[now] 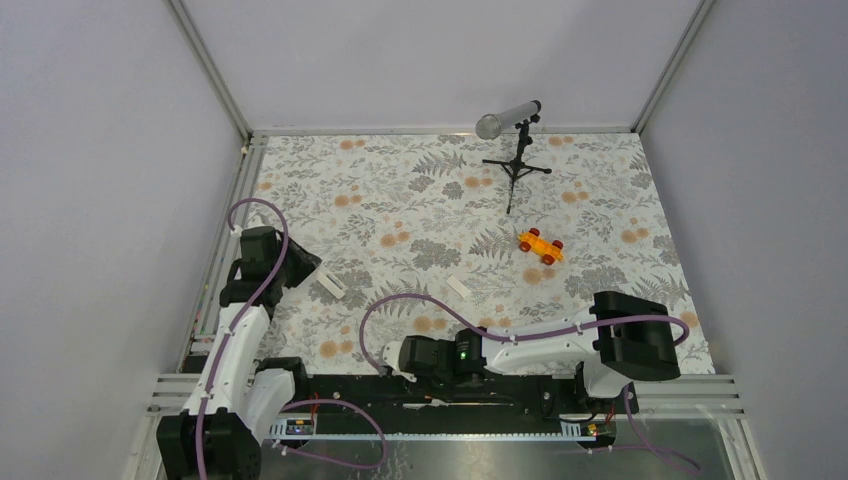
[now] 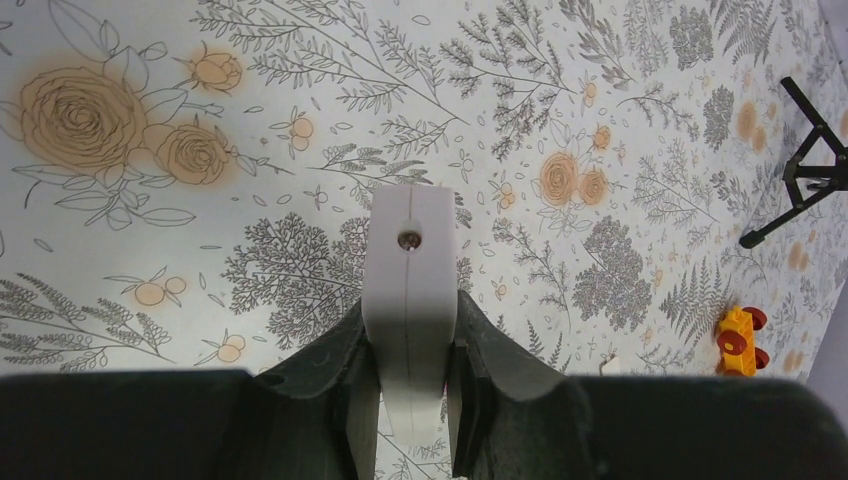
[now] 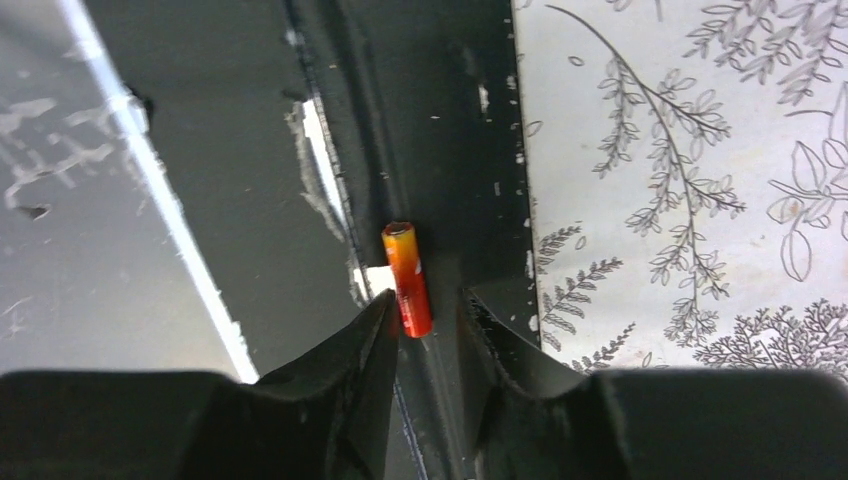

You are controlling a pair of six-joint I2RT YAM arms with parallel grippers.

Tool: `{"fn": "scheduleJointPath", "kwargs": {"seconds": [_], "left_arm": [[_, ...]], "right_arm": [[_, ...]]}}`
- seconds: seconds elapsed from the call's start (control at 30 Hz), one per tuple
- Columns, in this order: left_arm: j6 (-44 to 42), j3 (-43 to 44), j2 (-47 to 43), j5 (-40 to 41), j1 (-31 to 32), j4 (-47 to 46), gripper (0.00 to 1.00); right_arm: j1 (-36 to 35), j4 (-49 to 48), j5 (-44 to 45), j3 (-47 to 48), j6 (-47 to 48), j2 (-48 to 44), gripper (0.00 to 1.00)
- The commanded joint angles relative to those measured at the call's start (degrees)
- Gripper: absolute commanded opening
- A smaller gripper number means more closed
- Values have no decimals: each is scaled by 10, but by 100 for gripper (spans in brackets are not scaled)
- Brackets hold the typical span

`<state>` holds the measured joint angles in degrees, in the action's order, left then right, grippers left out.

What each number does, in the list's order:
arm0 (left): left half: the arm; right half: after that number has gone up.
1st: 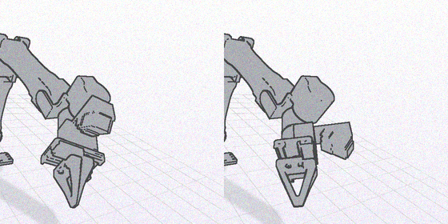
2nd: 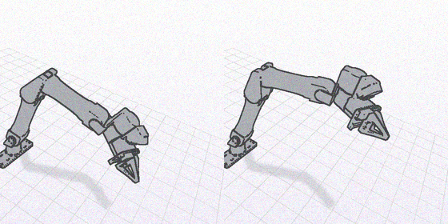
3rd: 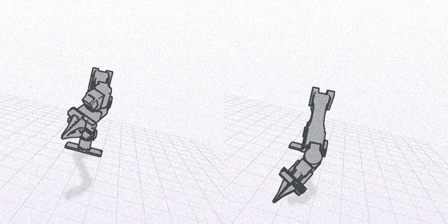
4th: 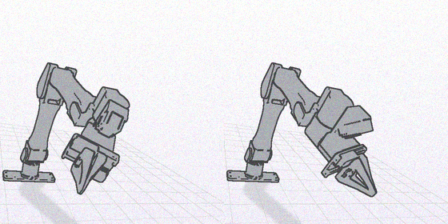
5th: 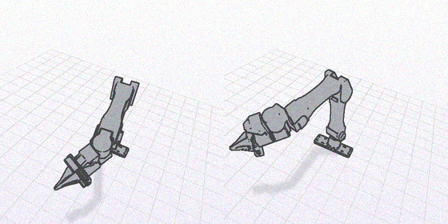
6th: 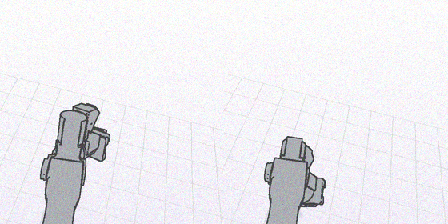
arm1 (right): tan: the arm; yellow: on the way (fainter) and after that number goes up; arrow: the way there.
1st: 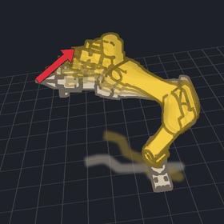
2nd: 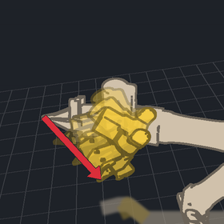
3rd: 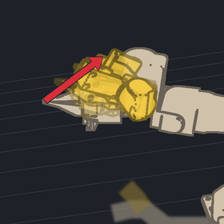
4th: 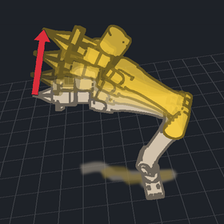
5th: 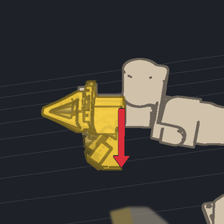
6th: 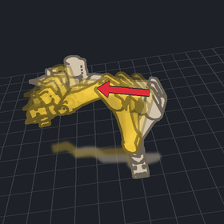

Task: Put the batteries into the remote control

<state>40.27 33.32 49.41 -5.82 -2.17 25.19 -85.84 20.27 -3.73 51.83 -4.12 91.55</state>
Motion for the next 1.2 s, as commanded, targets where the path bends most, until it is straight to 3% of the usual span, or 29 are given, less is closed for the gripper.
{"fn": "scheduleJointPath", "kwargs": {"seconds": [0.0,0.27,0.53,0.83,1.07,1.17], "left_arm": [[-8,2,-16,-15,-14,-4,0],[-10,2,-19,-29,-23,-6,0],[-10,-2,-21,-34,-28,-12,0],[-8,-9,-19,-42,-34,-23,0],[-7,-10,-19,-46,-38,-25,0],[-7,-10,-18,-48,-40,-26,0]], "right_arm": [[-12,-13,56,9,-5,14,32],[-26,-18,52,8,3,17,36],[-36,-6,102,14,2,38,31],[-55,-2,142,3,20,40,32],[-72,-2,180,-10,62,43,41],[-72,1,201,-11,61,43,31]]}}
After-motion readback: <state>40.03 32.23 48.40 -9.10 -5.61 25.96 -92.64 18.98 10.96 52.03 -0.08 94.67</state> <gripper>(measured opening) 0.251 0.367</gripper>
